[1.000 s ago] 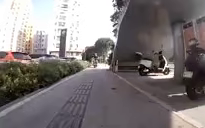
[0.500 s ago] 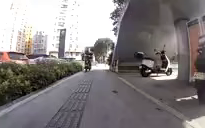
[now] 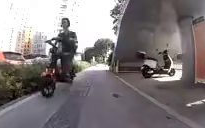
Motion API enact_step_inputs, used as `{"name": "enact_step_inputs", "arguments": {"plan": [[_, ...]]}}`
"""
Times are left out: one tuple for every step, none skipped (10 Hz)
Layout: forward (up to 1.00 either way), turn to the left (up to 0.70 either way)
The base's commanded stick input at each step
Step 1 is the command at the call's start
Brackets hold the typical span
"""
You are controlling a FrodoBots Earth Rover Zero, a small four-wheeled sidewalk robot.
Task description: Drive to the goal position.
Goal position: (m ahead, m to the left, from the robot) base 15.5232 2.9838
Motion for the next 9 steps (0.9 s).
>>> {"name": "enact_step_inputs", "arguments": {"plan": [[0.45,0.0],[0.45,0.0],[0.45,0.0],[0.45,0.0],[0.45,0.0],[0.45,0.0],[0.45,0.0],[0.45,0.0],[0.45,0.0]]}}
